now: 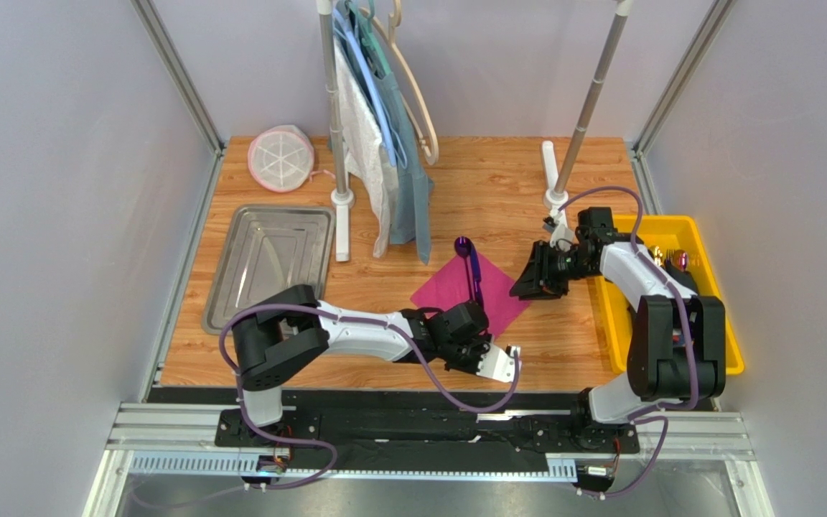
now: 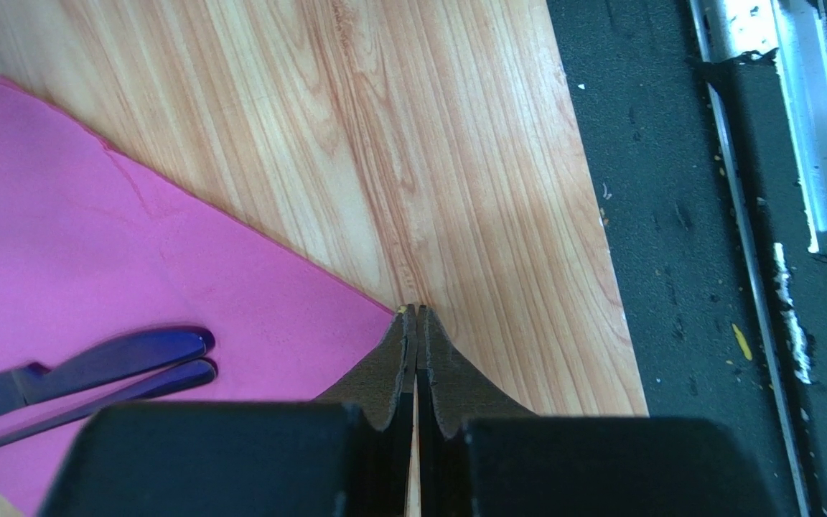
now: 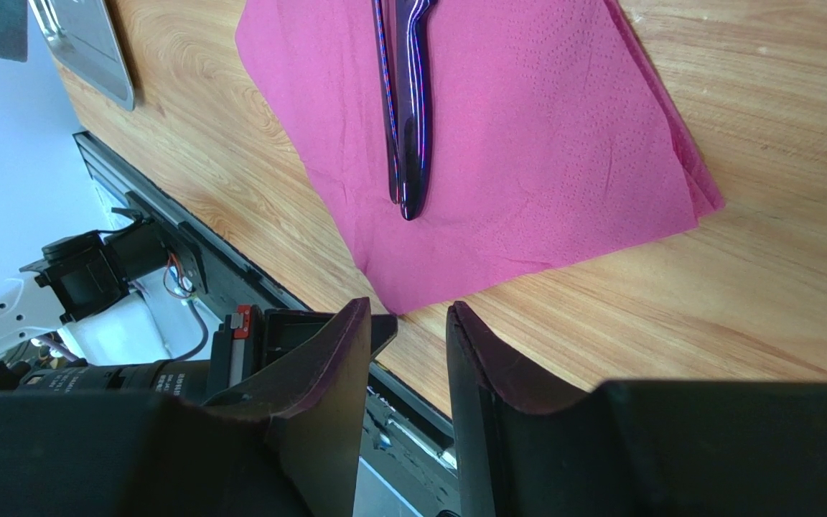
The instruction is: Place the utensils on the paper napkin and roll it up
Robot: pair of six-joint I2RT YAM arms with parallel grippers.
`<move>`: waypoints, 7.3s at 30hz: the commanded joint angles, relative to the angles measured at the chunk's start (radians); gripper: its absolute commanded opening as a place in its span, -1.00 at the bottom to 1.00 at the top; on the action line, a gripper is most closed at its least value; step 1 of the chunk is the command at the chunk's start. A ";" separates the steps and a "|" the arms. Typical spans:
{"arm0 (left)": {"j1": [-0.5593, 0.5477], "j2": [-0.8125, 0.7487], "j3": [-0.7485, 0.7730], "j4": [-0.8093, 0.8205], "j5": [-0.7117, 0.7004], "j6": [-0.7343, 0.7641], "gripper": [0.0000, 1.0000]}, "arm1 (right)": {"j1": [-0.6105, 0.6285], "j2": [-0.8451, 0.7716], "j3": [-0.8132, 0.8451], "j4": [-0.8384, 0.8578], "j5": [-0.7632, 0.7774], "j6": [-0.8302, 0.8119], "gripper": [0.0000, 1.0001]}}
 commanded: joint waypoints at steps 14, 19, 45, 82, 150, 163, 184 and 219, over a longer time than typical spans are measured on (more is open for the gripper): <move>-0.002 -0.075 0.042 -0.095 0.029 0.017 -0.23 | 0.005 -0.039 0.029 -0.007 -0.002 -0.020 -0.26; 0.007 -0.017 0.068 -0.102 0.032 0.013 -0.14 | 0.005 -0.042 0.026 -0.008 -0.001 -0.021 -0.25; 0.075 0.019 0.126 -0.217 0.095 -0.054 -0.01 | 0.004 -0.044 0.026 -0.016 -0.001 -0.023 -0.24; 0.084 0.100 0.143 -0.204 0.096 -0.016 -0.74 | 0.004 -0.025 0.029 -0.019 -0.001 -0.029 -0.24; 0.242 0.104 0.247 -0.131 -0.035 -0.112 -0.35 | 0.128 0.093 -0.013 0.118 -0.048 0.042 -0.02; 0.262 0.153 0.284 -0.146 -0.045 -0.134 -0.44 | 0.176 0.196 0.009 0.102 0.071 0.002 -0.20; 0.274 0.063 0.181 -0.261 0.032 -0.168 -0.44 | 0.182 0.277 0.026 0.035 0.179 -0.024 -1.00; 0.262 0.047 0.174 -0.356 0.078 -0.206 -0.81 | 0.194 0.153 0.120 -0.096 0.104 -0.014 -0.56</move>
